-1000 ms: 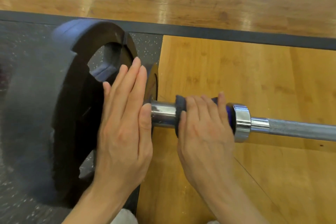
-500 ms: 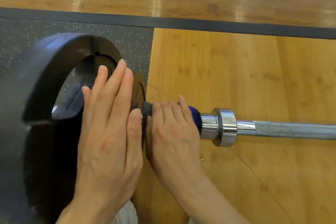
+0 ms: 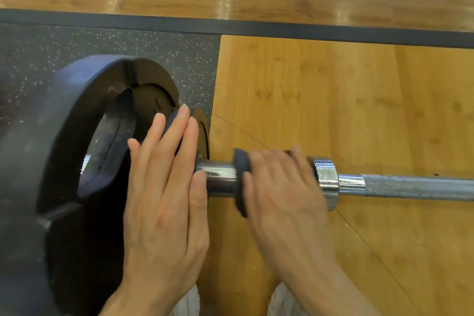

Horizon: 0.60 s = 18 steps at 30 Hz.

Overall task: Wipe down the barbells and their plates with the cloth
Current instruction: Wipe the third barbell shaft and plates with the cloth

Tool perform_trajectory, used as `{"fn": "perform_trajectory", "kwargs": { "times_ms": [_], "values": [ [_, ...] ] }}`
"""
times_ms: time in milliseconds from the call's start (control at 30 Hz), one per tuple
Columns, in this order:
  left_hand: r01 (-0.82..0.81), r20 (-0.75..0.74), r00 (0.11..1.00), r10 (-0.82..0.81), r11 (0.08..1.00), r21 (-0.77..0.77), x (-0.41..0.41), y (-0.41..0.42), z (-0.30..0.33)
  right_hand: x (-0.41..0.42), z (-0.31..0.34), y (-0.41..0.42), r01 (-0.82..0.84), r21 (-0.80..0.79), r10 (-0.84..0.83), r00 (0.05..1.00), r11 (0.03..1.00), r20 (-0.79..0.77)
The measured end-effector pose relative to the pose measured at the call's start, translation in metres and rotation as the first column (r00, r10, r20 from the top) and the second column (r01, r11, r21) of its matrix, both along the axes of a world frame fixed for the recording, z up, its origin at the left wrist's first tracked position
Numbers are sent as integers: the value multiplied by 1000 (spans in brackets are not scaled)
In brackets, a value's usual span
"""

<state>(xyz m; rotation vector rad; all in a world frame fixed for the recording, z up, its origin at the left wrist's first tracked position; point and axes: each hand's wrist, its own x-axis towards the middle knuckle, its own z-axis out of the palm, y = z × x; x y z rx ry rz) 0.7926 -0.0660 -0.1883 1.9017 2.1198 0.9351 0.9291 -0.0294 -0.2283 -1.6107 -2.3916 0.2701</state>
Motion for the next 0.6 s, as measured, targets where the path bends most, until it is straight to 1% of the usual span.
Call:
{"fn": "perform_trajectory", "kwargs": {
  "times_ms": [67,100,133,200,267,333,433,467,500,533,567,600],
  "values": [
    [-8,-3,1000,8,1000,10,0,1,-1,0,4,5,76,9,-76,997,997,10],
    [-8,-8,1000,8,1000,8,0,0,-1,-12,5,8,81,-8,-81,997,997,19],
    [-7,-7,1000,7,1000,11,0,1,-1,-27,5,12,58,-27,-57,997,998,42],
    [-10,4,1000,10,1000,19,0,3,-1,-50,10,23,-36,-56,41,995,998,89],
    [-14,3,1000,14,1000,17,1,4,-1,-49,11,27,-95,-101,100,994,990,48],
    [-15,2,1000,15,999,32,-1,6,-1,-36,6,15,-95,-85,95,995,992,3],
    [-19,-6,1000,19,999,46,0,8,-2,-27,0,-13,-87,-15,87,996,996,-22],
    [-21,-7,1000,21,999,49,0,9,-2,-31,1,-9,-83,-37,82,996,996,-38],
    [-20,-6,1000,20,999,47,0,10,-2,-36,7,4,-83,-88,82,997,993,-16],
    [-20,-3,1000,20,999,41,0,11,-2,-40,18,24,-117,-187,133,988,975,73],
    [-20,2,1000,20,999,36,1,11,-2,-44,28,46,-154,-323,211,966,934,151],
    [-21,8,1000,21,999,35,0,12,-1,-47,35,65,-189,-411,280,944,892,173]
  ]
}}
